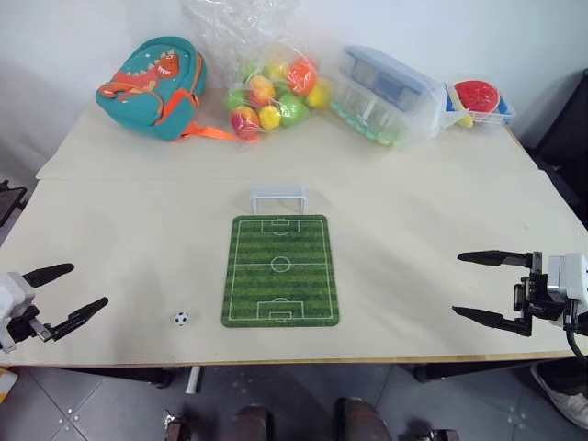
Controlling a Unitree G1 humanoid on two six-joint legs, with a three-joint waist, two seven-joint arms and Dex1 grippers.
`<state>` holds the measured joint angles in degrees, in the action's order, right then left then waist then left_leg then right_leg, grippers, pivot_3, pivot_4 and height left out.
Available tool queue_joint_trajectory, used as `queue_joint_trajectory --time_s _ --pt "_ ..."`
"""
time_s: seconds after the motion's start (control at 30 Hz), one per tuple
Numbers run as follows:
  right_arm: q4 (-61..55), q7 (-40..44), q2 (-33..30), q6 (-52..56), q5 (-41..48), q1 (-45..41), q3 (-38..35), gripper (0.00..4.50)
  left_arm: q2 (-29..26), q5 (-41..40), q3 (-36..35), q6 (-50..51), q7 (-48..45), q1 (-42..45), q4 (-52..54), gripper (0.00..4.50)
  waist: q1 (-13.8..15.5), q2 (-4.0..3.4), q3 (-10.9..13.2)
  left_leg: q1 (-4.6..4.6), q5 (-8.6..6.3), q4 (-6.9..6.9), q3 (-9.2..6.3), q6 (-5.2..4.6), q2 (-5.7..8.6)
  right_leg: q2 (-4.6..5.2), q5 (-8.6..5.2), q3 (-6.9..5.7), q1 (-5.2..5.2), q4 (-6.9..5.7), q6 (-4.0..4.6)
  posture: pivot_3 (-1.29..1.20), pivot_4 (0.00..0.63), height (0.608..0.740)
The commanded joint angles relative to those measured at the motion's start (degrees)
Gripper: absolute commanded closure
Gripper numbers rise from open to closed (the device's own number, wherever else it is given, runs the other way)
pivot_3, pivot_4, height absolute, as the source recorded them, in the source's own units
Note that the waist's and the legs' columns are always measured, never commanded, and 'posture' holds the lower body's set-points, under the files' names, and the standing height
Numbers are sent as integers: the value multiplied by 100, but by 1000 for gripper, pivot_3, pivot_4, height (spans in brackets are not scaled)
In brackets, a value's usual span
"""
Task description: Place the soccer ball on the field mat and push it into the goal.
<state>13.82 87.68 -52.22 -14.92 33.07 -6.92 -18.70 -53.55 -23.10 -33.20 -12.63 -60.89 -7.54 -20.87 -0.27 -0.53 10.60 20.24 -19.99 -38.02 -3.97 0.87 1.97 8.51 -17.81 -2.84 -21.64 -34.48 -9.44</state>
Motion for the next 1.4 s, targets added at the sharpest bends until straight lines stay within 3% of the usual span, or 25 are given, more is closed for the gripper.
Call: queue_joint_trajectory --time_s 0.03,0.13,0.23,0.47,0.77,1.1,1.2,1.4 --pt "-260 272 95 110 190 6 63 0 57 -109 -36 -160 -154 68 64 34 -1 0 0 0 0 0 0 0 0 0 0 0 0 0 0 0 150 740" --pt "-964 -44 501 547 670 -11 182 0 143 -350 -51 70 -482 -99 244 34 -6 0 0 -2 0 0 -2 1 -6 -3 0 0 0 -1 0 0 150 740" --pt "-1771 202 839 968 1307 10 386 0 162 -425 -71 51 -937 -376 125 34 -1 -3 2 -2 -2 -1 -11 4 -15 -5 0 0 -1 -2 0 0 150 740" --pt "-2565 20 1618 1092 1553 81 681 0 464 -609 -14 120 -1254 -712 301 34 53 0 2 -1 -3 -3 -16 2 -24 1 0 -1 2 3 0 0 150 740" --pt "-2353 217 1822 693 1161 310 834 0 1035 -648 631 591 -985 -323 1309 34 142 3 1 -2 -6 -11 -16 -3 -6 -3 0 1 3 -3 0 0 150 740" --pt "-1978 296 1815 384 1027 435 749 0 1177 -295 1522 773 -999 205 1240 34 49 2 1 -4 -6 -8 -15 -1 -1 -4 0 1 2 -5 0 0 150 740" --pt "-1756 429 1853 167 1017 578 685 0 1274 -202 1684 753 -867 379 1107 581 34 3 1 -4 -6 -10 -14 -1 0 -4 0 0 4 -6 0 0 150 740" --pt "-1294 482 1788 -369 1090 731 816 0 1269 -133 1878 798 -872 527 1003 2314 27 2 1 -5 -6 -14 -13 -2 1 -3 0 1 4 -11 0 0 150 740"
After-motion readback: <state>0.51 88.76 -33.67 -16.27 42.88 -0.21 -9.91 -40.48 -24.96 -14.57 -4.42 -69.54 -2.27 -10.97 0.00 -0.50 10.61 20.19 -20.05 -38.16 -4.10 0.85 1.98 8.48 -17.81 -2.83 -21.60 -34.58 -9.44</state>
